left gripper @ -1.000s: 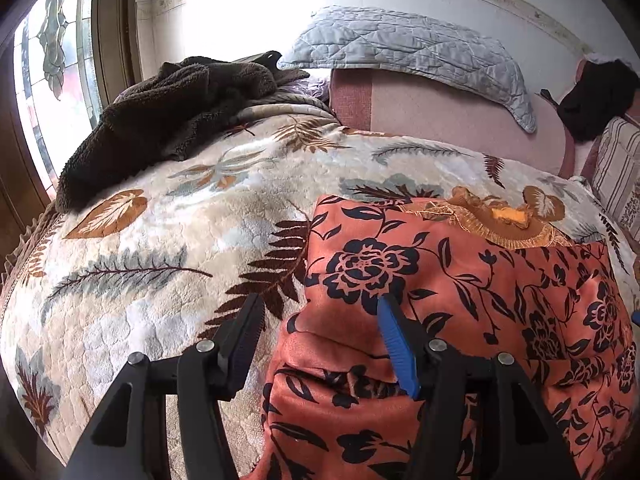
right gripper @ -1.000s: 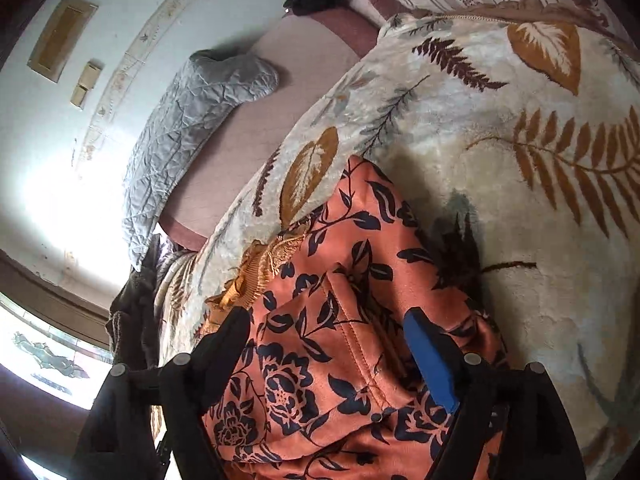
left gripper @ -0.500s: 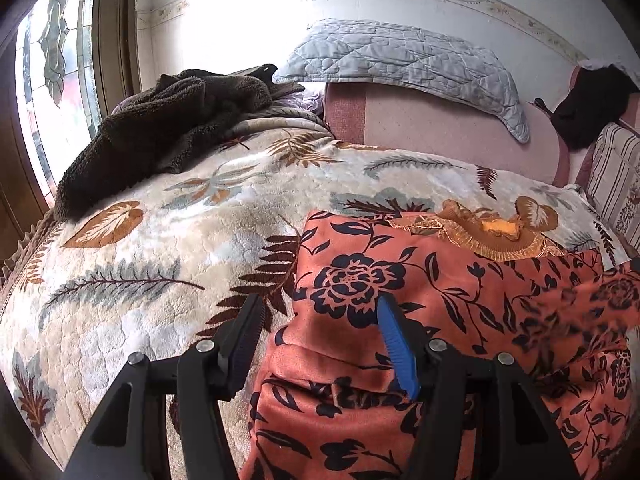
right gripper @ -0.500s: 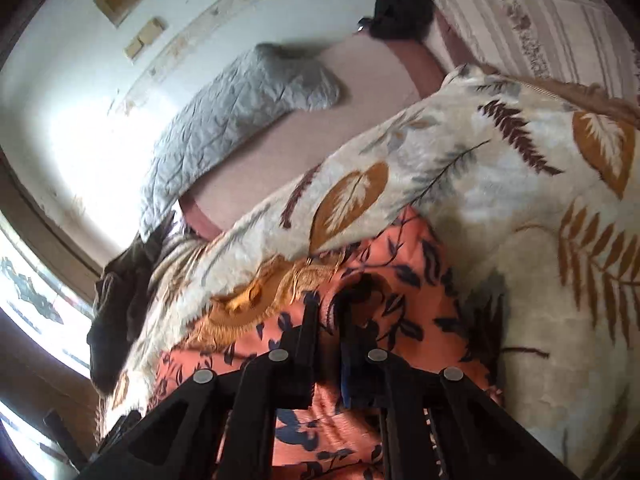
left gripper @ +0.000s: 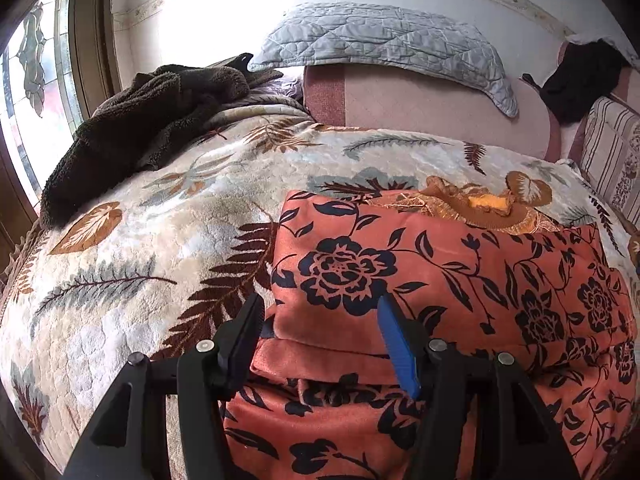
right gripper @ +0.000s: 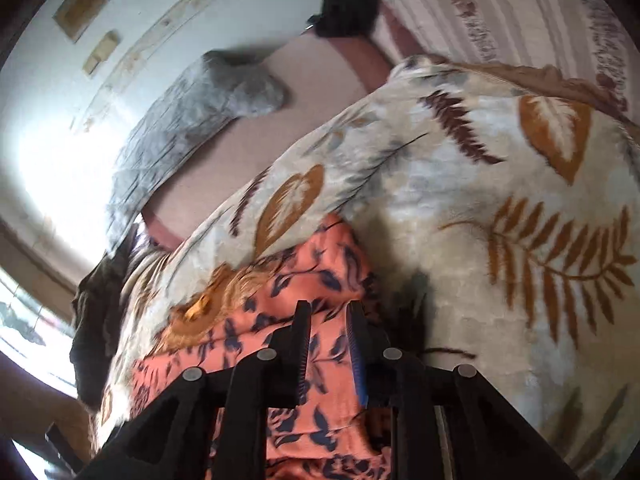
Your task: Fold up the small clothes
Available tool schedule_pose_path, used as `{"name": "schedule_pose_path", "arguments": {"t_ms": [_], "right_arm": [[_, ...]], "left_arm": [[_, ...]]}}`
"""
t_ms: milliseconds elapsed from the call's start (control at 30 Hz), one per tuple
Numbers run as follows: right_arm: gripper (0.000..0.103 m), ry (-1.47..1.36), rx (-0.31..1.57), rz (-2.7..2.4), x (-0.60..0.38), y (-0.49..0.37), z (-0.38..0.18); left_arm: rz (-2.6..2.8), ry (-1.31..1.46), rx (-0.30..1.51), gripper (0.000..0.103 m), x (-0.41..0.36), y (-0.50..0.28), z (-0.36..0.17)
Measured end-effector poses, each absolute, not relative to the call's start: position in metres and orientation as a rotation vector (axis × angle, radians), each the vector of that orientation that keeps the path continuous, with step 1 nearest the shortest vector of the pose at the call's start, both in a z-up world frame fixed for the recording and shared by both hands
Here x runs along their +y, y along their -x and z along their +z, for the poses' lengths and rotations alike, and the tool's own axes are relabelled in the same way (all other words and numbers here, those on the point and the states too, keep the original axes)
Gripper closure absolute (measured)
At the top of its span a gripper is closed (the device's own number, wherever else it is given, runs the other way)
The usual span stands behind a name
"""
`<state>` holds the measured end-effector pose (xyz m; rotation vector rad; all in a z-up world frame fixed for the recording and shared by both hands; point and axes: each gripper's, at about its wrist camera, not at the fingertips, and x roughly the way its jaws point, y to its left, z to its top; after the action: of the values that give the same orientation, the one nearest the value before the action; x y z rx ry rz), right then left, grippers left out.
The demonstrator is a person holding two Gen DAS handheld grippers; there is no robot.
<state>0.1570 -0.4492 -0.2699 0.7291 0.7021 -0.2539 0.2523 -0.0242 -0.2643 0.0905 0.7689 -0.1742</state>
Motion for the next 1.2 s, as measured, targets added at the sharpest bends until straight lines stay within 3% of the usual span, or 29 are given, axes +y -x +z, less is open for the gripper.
{"name": "schedule_pose_path", "arguments": {"t_ms": [167, 400, 633, 867, 933, 967, 1000, 1200], "right_arm": [[0.083, -0.73, 0.996, -0.287, -0.428, -0.198, -0.323], [0.082, -0.681, 0.835, -0.137, -0.396, -0.186, -0.289], [0.08, -0.549, 1.071, -0.023, -0.336, -0.22, -0.323], [0.079, -0.533, 0.908, 0.054, -0.328, -0.208, -0.293], [0.064, -0.509, 0.933, 0.047, -0.324, -0.208, -0.297], [0.036, -0.497, 0.983, 0.02, -0.323, -0.214, -0.304], [0.029, -0.492, 1.024, -0.001, -0.323, -0.22, -0.313], [0.029, -0.483, 0.96, 0.018, -0.321, -0.21, -0.298]], "left_arm": [[-0.164, -0.213, 0.89, 0.038, -0.041, -0.26, -0.291], [-0.173, -0.175, 0.878, 0.034, -0.039, -0.256, -0.284], [-0.173, -0.195, 0.878, 0.034, -0.04, -0.256, -0.285], [-0.17, -0.185, 0.882, 0.034, -0.039, -0.257, -0.286], [-0.168, -0.186, 0.882, 0.034, -0.04, -0.257, -0.287], [-0.166, -0.187, 0.882, 0.034, -0.04, -0.257, -0.287], [-0.169, -0.187, 0.882, 0.034, -0.04, -0.257, -0.287], [-0.165, -0.186, 0.883, 0.033, -0.04, -0.259, -0.288]]}}
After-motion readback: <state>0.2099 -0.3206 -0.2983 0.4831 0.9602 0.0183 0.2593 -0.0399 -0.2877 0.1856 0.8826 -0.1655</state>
